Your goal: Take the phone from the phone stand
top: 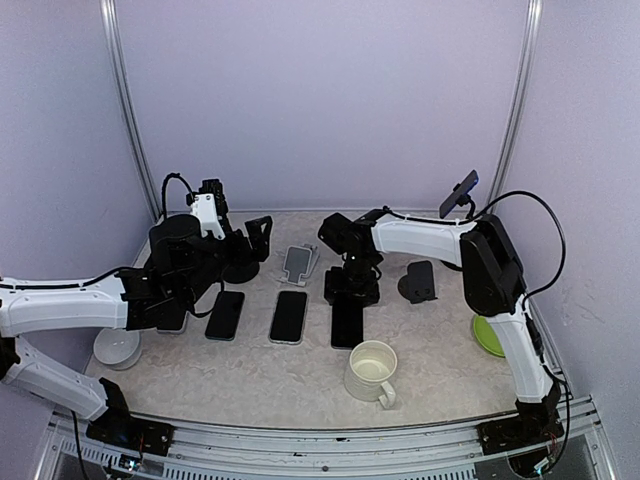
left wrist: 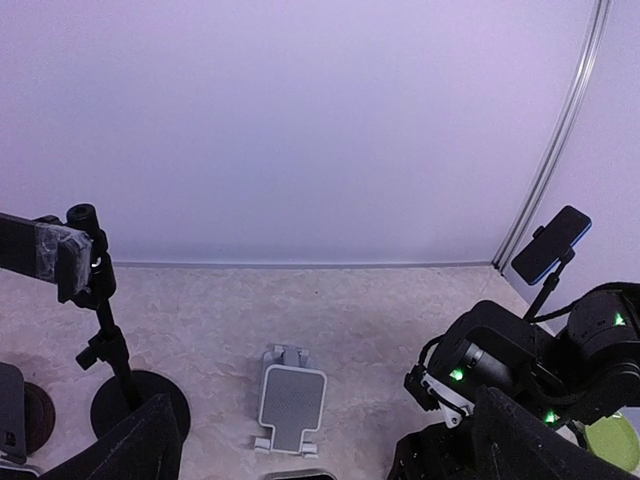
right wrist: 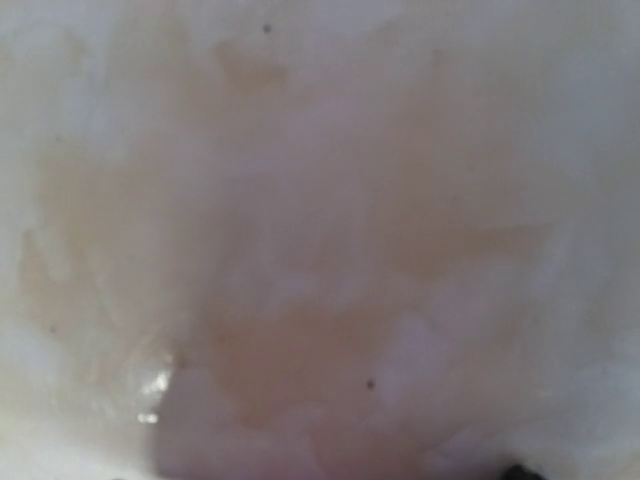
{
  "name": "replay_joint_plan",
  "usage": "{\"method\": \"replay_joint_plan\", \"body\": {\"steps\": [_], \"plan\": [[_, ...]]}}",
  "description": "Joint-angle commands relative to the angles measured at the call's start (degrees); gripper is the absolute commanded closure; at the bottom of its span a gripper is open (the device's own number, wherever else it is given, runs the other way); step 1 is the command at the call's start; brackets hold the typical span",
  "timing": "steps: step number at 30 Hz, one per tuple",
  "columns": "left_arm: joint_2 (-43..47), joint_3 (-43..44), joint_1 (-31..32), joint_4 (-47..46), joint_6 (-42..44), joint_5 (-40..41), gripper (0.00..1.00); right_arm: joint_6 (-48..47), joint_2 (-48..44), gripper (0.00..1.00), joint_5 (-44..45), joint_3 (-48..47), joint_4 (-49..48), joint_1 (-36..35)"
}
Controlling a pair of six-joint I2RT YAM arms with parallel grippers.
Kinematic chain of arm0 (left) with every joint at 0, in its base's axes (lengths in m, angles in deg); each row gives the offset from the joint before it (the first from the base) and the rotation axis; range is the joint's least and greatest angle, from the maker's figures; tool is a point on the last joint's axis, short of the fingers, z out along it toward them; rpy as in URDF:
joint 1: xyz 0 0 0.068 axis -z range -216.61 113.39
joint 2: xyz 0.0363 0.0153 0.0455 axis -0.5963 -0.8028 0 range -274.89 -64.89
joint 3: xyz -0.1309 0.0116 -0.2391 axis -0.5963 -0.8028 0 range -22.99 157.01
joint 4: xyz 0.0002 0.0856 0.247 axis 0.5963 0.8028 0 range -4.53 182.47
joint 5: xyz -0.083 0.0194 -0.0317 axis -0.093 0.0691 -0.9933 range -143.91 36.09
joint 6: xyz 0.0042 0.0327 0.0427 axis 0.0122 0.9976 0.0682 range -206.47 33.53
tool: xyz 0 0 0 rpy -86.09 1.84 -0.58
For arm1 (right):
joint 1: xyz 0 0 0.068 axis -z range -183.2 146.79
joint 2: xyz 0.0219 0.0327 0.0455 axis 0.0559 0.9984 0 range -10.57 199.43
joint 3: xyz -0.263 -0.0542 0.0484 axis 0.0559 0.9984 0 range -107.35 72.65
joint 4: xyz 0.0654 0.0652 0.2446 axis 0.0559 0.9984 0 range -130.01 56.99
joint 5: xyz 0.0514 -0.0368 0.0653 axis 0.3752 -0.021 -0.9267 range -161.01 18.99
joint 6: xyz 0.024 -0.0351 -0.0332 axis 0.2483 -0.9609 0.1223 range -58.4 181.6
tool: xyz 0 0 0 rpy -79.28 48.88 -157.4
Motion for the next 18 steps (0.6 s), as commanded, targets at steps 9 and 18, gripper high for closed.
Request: {"method": "replay_joint_plan", "body": {"steps": [9,18], "plan": [[1.4,-0.5,-0.7,-0.9,-0.4,-0.4,0.01,-1.2,0.4,0.00,1.7,-1.9,-0.5,0.0],[0.4,1.3,-0.7,1.1,0.7,-2.7,0.01,-15.5,-12.6,0.00,4.4,8.7,-17.9,0.0]]}}
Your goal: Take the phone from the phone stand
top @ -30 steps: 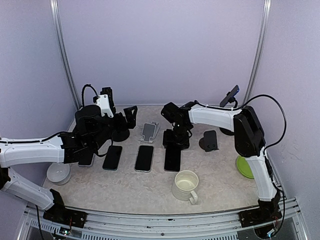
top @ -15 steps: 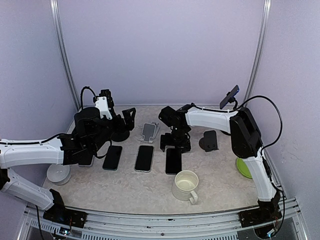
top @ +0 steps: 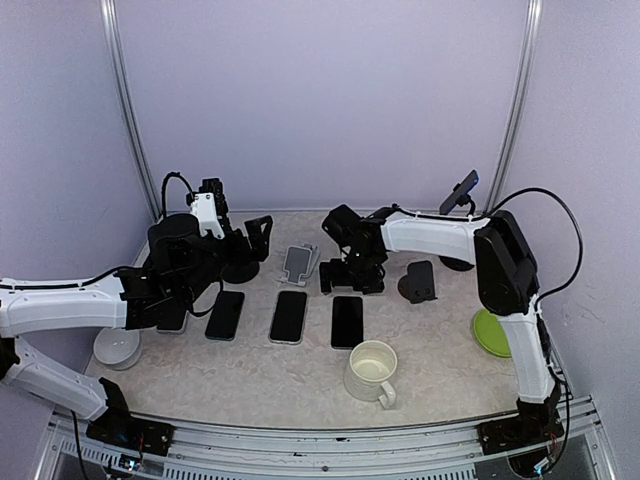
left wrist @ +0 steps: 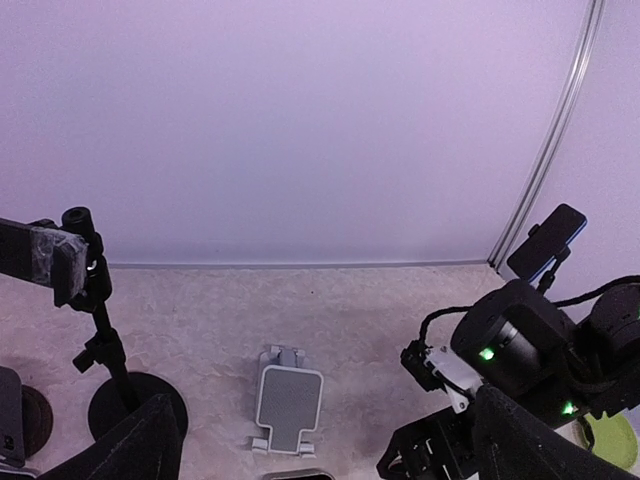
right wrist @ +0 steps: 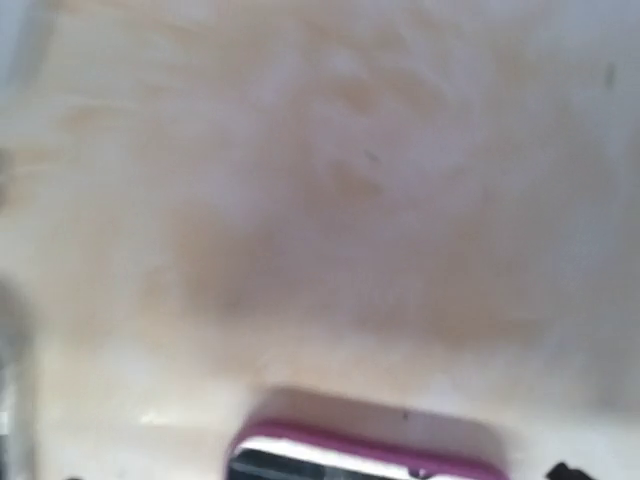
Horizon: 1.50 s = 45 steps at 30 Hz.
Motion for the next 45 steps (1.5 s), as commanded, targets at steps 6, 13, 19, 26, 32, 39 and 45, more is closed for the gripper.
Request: {"method": "replay_joint_plan", "body": {"steps": [6,13,19,26,32,39,45], "plan": [[-0.6,2.5,-0.1,2.5,0.6,-2.2,0.01,-17.3,-17.9,0.00,3.5,13.6,-19.7,0.0],[-0.9,4.2,0.3,4.1,0.9,-2.5,0.01,-25.7,-30.9,0.00,12.2,26.3,-28.0,0.0],[-1.9,5.9,0.5,5.4,1.3,-2.6,0.01,-34.5,-45.4,0.00,12.9,43.5,-42.6,0.6],[-3.4,8.0,0.8,6.1,1.8,-4.2,0.01,-39.4,-59.9,0.00,0.3,57.4,-48.0,7.7],[-4.6,10.2,0.9,7.9,2.1,-4.0,0.01,-39.7,-59.0,0.00,-13.2,60.2,-42.9,21.9],[-6.6,11.7,1.0,8.2,1.7,-7.8,0.01,-35.8,-50.0,0.00,-26.3,61.8,-47.5,29.3],[-8.1,12.8,1.1,7.8,1.4,-10.0,0.01,-36.4,-44.9,0.00,-23.9,61.8,-50.2,29.3]]}}
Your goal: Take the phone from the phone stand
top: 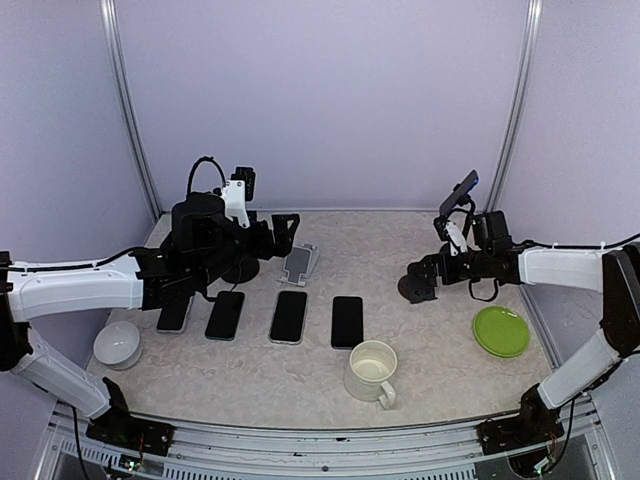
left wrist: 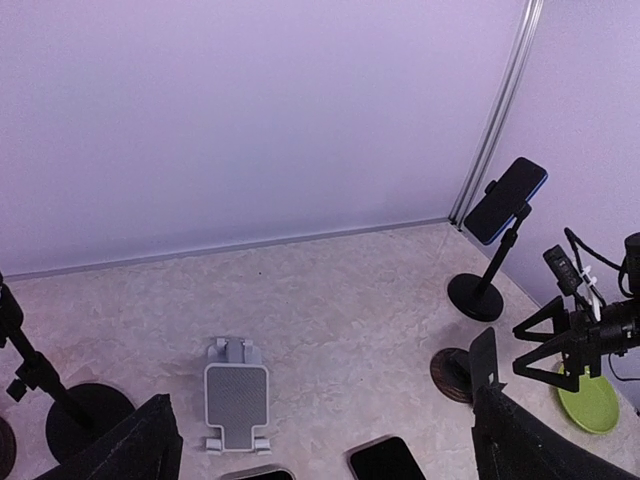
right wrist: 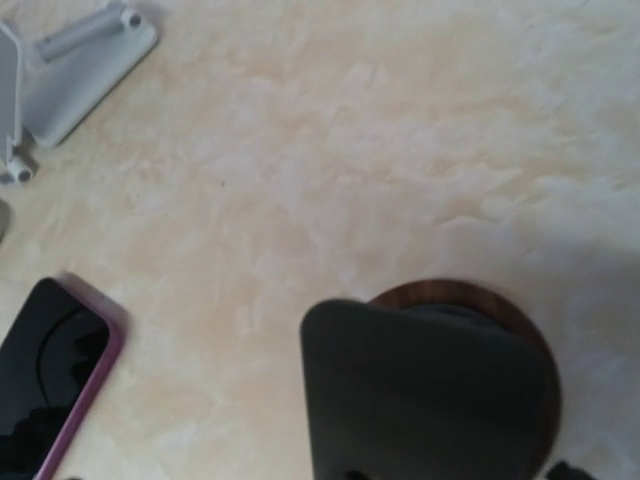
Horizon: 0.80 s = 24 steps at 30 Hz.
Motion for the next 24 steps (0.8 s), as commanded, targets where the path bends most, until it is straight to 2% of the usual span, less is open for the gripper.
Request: {"method": "replay_joint_plan", "body": {"steps": [1,12,17,24], "plan": [[-1.4,2.6,0.5,0.1,0.0,-2.4,0.01,0.0,2.9,0.00,-0.9,-0.2,-3.9,0.2],[-2.4,4.7,0.5,0.6,0.7,-2.9,0.01,-1.6,9.5,0.00,-0.8,-2.8,-5.5,0.2],[0.1,5.8,0.4,2.5,2.2,-2.5,0.01,-1.8,12.5,0.01,-0.9,-5.1,-5.3,0.2],[6.5,6.4,-1.5,4.2,3.5,-2.8,0.01,-1.3,15.1,0.10,1.8,-5.9,-5.4,0.0]]}}
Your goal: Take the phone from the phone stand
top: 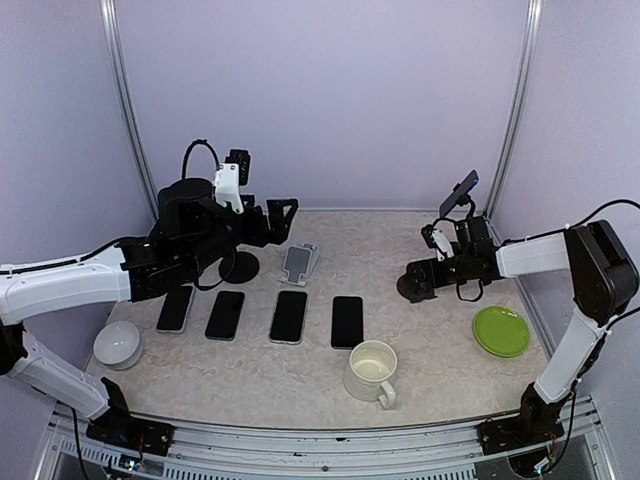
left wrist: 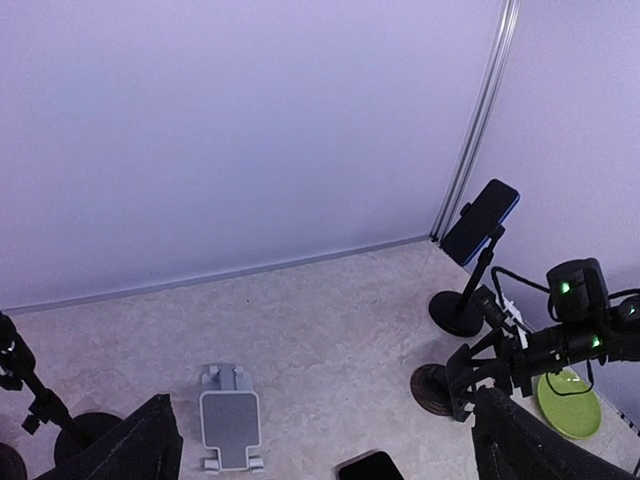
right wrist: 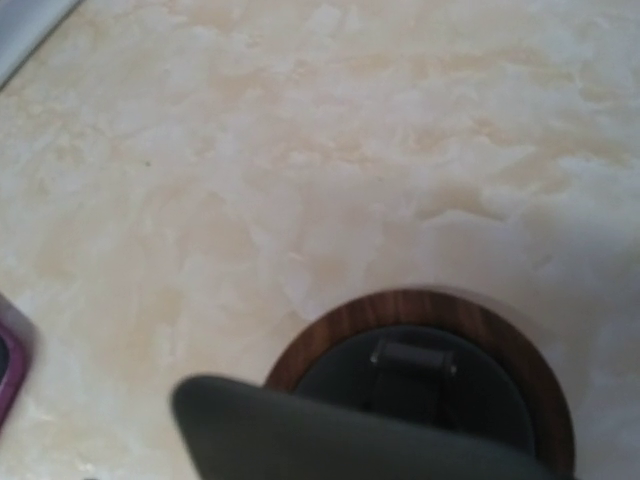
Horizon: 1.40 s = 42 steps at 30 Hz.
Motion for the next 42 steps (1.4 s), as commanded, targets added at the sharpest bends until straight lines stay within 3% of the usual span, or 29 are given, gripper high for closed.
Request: {"method": "replay_joint_plan", "body": {"steps": [1,8,15,17,20,27,34,42], "plan": [[5.2,2.3,-1.9,0.9,1.1,-0.9,0.01,0.1,1.6,0.12,2.7,-1.5,-0.9,-0.1],[7.8,-0.3,-3.9,0.3,-0.7,-1.9,0.01,0.2,1.7,0.29,3.7,-2.5,-0.3,-1.3],[8.1,-1.6,-3.9,-0.2,-1.9,-2.2,0.01,0.4,-0.1,0.39,5.3,-4.5,1.8,-3.3],[8.3,-1.9,-3.9,-0.3,-1.9,-2.2,0.01,0.5,-0.2,0.38,6.3,-5.3,2.6,-4.0],[8.6,-2.1,-3.9,-0.4,-2.0,-2.2,0.01,1.0,0.6,0.20,8.2,-6.7,4.6,-4.1],[10.0,-3.3,-3.9,-0.7,-2.0,-1.5,0.01,3.1,3.8,0.00,10.2,-7.9,6.7,-4.3],[10.4,-4.2,-4.2,-1.2,-2.2,-1.5,0.01,4.3,6.9,0.03,10.7,-9.3,7.1,-5.5],[10.9,-4.9,-4.6,-1.5,-2.5,-1.5,0.01,6.3,7.2,0.23,13.7,-12.1,9.6,-6.9]]}}
